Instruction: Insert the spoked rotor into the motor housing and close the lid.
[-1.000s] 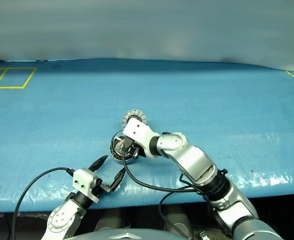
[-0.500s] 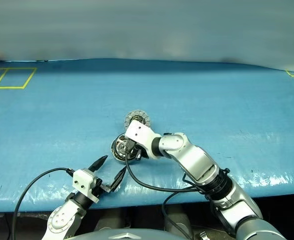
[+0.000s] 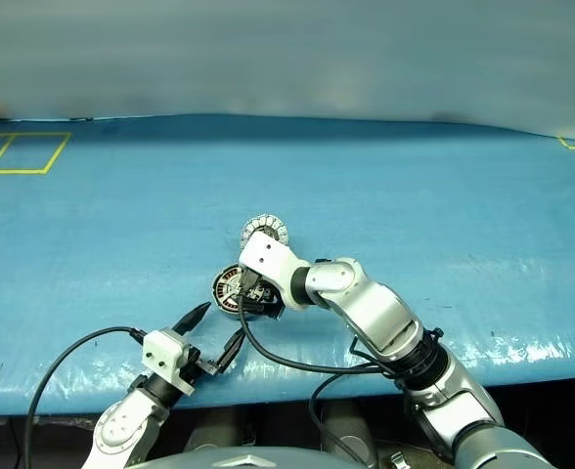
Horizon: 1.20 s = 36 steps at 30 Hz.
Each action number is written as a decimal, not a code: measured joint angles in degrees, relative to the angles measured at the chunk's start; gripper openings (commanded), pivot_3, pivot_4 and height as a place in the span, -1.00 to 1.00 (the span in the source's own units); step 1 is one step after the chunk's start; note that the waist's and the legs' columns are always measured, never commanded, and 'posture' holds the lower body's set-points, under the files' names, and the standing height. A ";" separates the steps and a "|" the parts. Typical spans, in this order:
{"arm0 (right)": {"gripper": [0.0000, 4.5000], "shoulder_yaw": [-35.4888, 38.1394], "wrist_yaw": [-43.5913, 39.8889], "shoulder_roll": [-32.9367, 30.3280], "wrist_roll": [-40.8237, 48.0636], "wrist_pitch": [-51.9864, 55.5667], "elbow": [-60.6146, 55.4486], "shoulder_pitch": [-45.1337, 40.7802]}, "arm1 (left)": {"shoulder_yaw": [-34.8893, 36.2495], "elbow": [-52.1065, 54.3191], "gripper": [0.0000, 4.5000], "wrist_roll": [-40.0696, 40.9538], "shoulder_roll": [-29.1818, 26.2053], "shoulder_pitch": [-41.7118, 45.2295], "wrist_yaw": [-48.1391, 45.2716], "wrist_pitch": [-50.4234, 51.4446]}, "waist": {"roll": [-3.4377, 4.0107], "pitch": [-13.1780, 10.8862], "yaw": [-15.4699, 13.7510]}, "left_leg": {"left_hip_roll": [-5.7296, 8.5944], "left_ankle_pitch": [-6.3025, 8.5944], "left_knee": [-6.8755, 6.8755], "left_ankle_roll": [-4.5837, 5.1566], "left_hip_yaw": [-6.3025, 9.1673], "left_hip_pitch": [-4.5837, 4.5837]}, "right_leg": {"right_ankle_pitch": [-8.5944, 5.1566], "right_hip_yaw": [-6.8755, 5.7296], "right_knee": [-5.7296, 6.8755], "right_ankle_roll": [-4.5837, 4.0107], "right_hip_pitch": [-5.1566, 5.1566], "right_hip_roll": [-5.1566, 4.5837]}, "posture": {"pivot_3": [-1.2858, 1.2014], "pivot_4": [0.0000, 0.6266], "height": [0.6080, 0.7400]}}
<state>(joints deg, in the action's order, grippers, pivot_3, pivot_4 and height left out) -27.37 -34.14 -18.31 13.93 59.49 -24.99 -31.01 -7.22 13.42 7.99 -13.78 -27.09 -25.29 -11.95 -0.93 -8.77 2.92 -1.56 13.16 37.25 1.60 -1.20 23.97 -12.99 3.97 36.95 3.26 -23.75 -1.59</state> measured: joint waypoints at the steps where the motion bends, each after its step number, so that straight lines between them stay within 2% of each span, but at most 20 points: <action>1: 0.61 1.47 0.44 0.51 0.64 0.81 -0.94 -0.07 | 0.03 -0.17 1.00 0.01 -0.01 -0.05 -0.07 -0.19 | 0.00 0.00 0.00 | 0.00 0.00 0.00 0.00 0.01 0.00 | 0.00 0.00 0.00 0.00 0.00 0.00 | 0.03 -0.52 1.00; 4: 0.34 5.52 2.16 2.26 2.22 2.10 -3.17 0.37 | 0.10 -0.71 1.00 0.07 -0.05 -0.11 -0.35 -0.89 | -0.01 0.01 0.00 | -0.01 0.00 -0.01 0.00 0.01 0.00 | 0.00 -0.01 0.00 0.00 0.00 0.00 | 0.03 -0.52 1.00; 6: 0.06 8.33 3.55 3.58 2.77 1.24 -3.60 2.17 | 0.15 -0.80 1.00 0.11 -0.07 -0.23 -0.51 -1.14 | -0.02 0.01 -0.03 | 0.00 0.00 -0.01 0.00 0.03 0.00 | 0.00 -0.03 -0.01 0.00 0.00 0.00 | 0.03 -0.52 1.00; 10: -0.56 13.38 3.23 2.15 3.35 -7.20 -2.66 5.17 | 0.60 -1.35 1.00 0.27 -0.15 -0.57 -0.76 -1.48 | -0.01 0.00 -0.05 | 0.04 0.00 0.01 0.00 -0.02 0.01 | 0.00 0.00 -0.03 0.02 0.01 -0.03 | 0.03 -0.52 1.00; 13: -0.99 17.20 4.02 -0.07 0.93 -15.23 6.27 1.56 | 0.60 -1.64 1.00 0.43 -0.21 -0.19 -1.04 -1.54 | 0.01 0.00 0.17 | 0.00 -0.01 0.07 0.00 -0.08 -0.10 | 0.03 0.01 0.00 0.07 0.07 -0.01 | 0.03 -0.52 1.00; 16: -0.99 18.28 6.04 -2.25 -3.73 -20.63 19.60 -4.66 | 0.67 -1.92 1.00 0.36 -0.16 0.38 -0.97 -2.06 | 0.00 0.00 0.51 | -0.02 -0.02 0.07 -0.01 -0.10 -0.17 | 0.08 0.00 0.01 0.02 0.11 0.00 | 0.03 -0.52 1.00; 20: -0.99 17.16 5.27 -0.95 -7.58 -28.55 37.34 -11.26 | 0.52 -2.12 1.00 0.25 0.00 1.36 -1.00 -2.41 | 0.01 0.00 0.77 | -0.03 -0.02 -0.08 0.00 -0.23 -0.13 | 0.10 0.04 0.01 0.01 0.06 0.10 | 0.03 -0.52 1.00; 26: -0.99 12.54 -2.61 3.85 -11.20 -41.37 57.69 -18.02 | 0.11 -2.16 1.00 -0.11 0.21 1.53 -0.66 -2.39 | 0.03 -0.02 0.71 | -0.04 0.02 -0.16 0.03 -0.37 -0.07 | 0.26 0.03 -0.04 0.32 -0.01 0.08 | 0.03 -0.52 1.00; 31: -0.99 12.34 -10.02 6.74 -10.83 -46.83 68.28 -21.67 | -0.20 -2.04 1.00 -0.23 0.35 1.34 0.19 -2.34 | 0.03 -0.02 0.47 | -0.03 0.02 -0.07 0.03 -0.29 -0.10 | 0.14 0.04 -0.03 0.11 0.05 0.02 | 0.03 -0.52 1.00; 36: -0.99 14.72 -18.77 7.65 -8.17 -45.44 73.60 -22.80 | -0.25 -1.69 1.00 -0.29 0.34 0.58 0.54 -2.16 | 0.05 -0.03 0.56 | -0.04 0.02 -0.05 0.03 -0.20 -0.12 | 0.14 0.05 0.00 0.10 0.05 0.02 | 0.03 -0.52 1.00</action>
<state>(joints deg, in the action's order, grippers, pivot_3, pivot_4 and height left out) -12.65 -52.91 -10.66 5.77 14.05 48.61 -53.81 -7.47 11.73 7.70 -13.44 -26.51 -24.75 -14.11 -0.88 -8.80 3.49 -1.59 13.17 37.19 1.64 -1.40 23.85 -12.84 4.03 36.95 3.36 -23.70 -1.58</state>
